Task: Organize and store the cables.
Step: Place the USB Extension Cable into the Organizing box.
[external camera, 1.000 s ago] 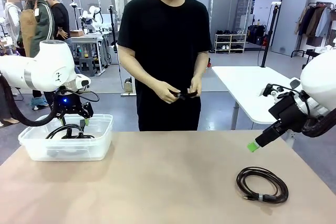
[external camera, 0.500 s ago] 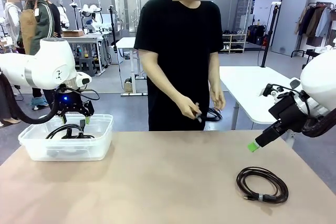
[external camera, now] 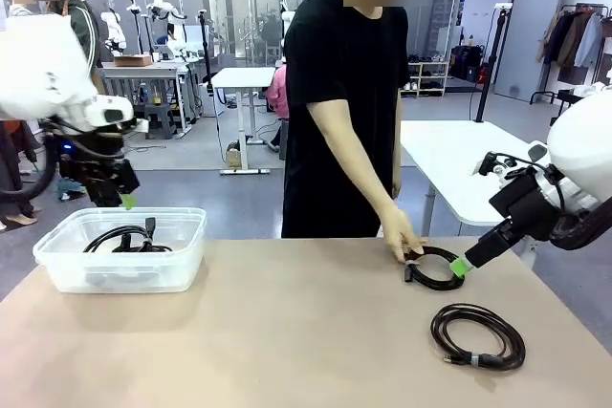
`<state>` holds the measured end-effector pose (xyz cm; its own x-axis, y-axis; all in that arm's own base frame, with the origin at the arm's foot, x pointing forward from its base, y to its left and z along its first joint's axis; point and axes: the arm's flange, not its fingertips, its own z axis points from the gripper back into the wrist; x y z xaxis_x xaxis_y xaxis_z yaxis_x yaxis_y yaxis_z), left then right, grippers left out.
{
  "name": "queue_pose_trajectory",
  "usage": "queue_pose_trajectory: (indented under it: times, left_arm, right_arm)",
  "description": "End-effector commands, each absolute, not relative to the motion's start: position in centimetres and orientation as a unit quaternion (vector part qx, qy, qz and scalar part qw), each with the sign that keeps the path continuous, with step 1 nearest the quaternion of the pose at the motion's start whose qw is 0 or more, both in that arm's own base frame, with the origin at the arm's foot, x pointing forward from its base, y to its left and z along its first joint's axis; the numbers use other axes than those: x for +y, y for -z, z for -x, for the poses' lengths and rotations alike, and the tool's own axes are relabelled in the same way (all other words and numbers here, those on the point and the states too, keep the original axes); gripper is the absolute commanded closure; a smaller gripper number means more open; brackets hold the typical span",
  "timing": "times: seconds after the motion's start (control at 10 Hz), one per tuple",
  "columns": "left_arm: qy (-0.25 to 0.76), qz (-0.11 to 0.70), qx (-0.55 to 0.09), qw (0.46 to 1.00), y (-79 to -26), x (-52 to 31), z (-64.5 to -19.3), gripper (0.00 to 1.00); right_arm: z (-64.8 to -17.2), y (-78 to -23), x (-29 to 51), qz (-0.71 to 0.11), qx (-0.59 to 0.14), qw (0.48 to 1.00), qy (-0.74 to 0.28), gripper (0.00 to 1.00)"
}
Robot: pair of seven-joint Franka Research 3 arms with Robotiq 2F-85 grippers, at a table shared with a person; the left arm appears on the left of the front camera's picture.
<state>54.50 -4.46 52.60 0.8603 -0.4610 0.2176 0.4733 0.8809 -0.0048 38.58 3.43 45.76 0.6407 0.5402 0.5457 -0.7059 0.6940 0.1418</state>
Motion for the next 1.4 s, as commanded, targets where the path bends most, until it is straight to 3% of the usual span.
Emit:
queue_pose_trajectory:
  times: [0.0, 0.2, 0.6, 1.3]
  left_arm:
    - [0.293, 0.097, -0.15, 0.939, -52.6, -0.2, -47.7, 0.0]
    - [0.299, 0.126, -0.203, 0.924, -51.9, 3.0, -42.5, 0.0]
    - [0.348, 0.206, -0.295, 0.866, -48.2, 5.1, -37.8, 0.0]
    - [0.333, 0.191, -0.271, 0.883, -48.5, 5.2, -37.5, 0.0]
  right_arm:
    - [-38.8, -45.7, 3.5, -0.176, -0.244, 0.889, -0.346, 0.0]
    - [-38.8, -45.7, 3.5, -0.176, -0.244, 0.889, -0.346, 0.0]
    - [-38.8, -45.7, 3.5, -0.176, -0.244, 0.889, -0.346, 0.0]
    - [-38.8, -45.7, 3.5, -0.176, -0.244, 0.889, -0.346, 0.0]
